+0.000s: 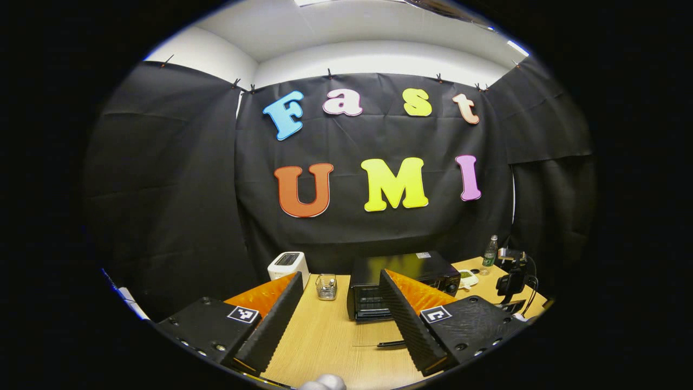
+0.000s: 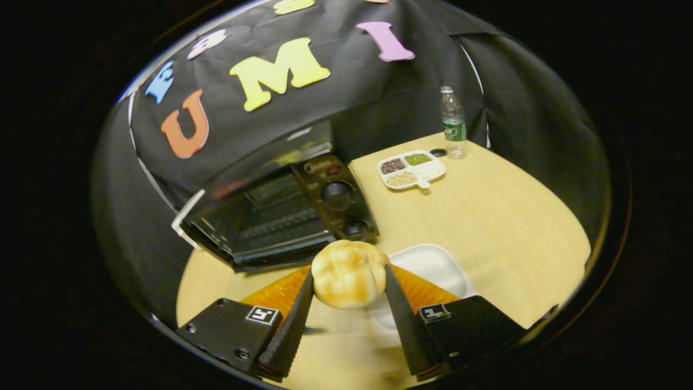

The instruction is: Open the electric oven with the left hand, put the food in, and close the electric oven.

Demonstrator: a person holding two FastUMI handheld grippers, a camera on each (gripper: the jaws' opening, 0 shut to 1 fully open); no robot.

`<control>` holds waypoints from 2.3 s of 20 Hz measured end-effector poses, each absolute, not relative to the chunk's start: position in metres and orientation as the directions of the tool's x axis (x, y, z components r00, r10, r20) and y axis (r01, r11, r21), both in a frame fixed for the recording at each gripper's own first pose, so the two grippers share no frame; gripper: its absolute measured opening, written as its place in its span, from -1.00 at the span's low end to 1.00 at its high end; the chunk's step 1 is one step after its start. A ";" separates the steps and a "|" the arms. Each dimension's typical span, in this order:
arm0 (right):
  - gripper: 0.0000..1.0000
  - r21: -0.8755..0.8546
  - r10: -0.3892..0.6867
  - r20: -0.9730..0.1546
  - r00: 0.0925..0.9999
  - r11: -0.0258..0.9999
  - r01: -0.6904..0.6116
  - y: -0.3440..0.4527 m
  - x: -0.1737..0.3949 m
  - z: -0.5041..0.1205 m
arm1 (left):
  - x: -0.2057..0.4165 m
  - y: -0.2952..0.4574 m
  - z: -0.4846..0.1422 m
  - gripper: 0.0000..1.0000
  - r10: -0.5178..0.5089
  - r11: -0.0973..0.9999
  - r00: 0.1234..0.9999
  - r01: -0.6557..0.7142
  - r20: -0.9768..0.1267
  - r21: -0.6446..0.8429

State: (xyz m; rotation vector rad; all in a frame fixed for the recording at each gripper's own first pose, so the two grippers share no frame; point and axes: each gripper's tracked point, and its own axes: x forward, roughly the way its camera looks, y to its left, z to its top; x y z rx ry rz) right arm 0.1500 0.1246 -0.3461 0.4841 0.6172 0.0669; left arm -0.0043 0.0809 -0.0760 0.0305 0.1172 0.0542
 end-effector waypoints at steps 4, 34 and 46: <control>0.53 0.559 0.271 -0.483 0.833 0.827 0.055 0.175 0.167 -0.317 | -0.008 0.091 -0.079 0.65 0.059 0.998 0.990 -0.056 -0.127 0.030; 0.94 0.327 0.017 -0.446 0.895 0.934 0.145 0.241 0.259 -0.343 | -0.001 0.132 -0.118 0.85 0.090 0.994 0.985 -0.079 -0.150 0.080; 0.93 0.117 0.024 0.009 1.000 0.993 -0.025 0.078 0.114 -0.076 | 0.018 0.046 -0.263 0.86 -0.021 1.000 0.961 0.016 -0.276 -0.019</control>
